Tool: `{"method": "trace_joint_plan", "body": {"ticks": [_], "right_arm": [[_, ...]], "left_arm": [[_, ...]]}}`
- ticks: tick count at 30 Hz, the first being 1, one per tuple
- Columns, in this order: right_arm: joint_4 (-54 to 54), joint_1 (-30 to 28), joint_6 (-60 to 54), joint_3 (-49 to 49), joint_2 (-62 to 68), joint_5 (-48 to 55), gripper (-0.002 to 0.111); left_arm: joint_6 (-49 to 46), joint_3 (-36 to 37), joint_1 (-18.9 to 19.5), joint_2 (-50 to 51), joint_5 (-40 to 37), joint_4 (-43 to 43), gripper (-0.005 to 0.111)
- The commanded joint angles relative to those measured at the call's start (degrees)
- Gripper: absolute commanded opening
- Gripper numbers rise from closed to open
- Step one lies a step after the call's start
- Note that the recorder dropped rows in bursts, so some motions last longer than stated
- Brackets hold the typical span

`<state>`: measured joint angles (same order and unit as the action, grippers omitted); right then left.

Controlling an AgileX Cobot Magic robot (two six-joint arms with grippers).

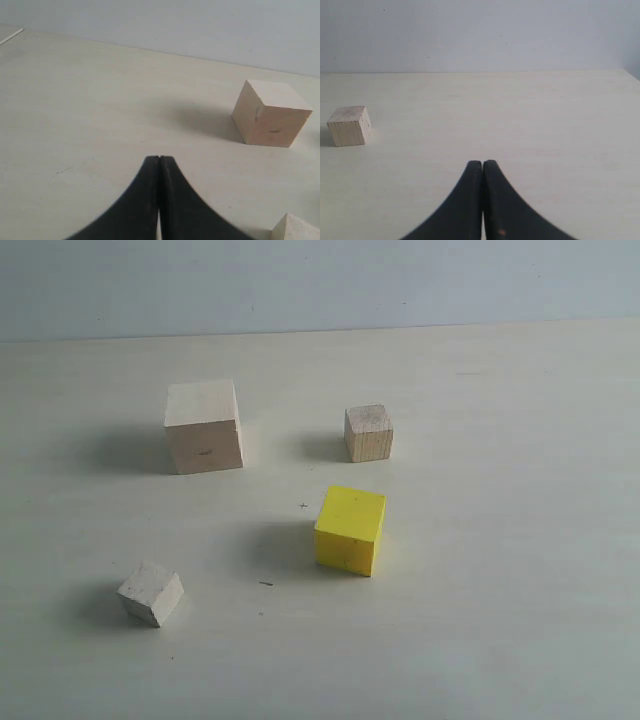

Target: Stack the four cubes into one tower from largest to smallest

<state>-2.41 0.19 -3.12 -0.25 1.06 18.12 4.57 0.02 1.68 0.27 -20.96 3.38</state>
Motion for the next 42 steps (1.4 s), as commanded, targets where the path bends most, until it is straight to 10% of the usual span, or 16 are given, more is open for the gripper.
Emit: {"method": "trace_joint_plan", "body": {"ticks": [1, 10, 21, 42], "right_arm": [[0.07, -0.35, 0.17, 0.25, -0.32, -0.31, 0.000], [0.07, -0.35, 0.17, 0.25, -0.32, -0.31, 0.000], [0.07, -0.35, 0.17, 0.25, -0.32, -0.31, 0.000], [-2.50, -0.35, 0.93, 0.25, -0.32, -10.94, 0.000]], "left_arm": [[-0.09, -0.02, -0.41, -0.27, 0.28, 0.03, 0.000], [-3.24, -0.02, -0.41, -0.27, 20.96, -2.51, 0.000], [2.97, -0.02, -0.41, -0.27, 25.24, -2.39, 0.000], [1.71, -22.34, -5.46, 18.37, 11.06, -1.20, 0.000]]}}
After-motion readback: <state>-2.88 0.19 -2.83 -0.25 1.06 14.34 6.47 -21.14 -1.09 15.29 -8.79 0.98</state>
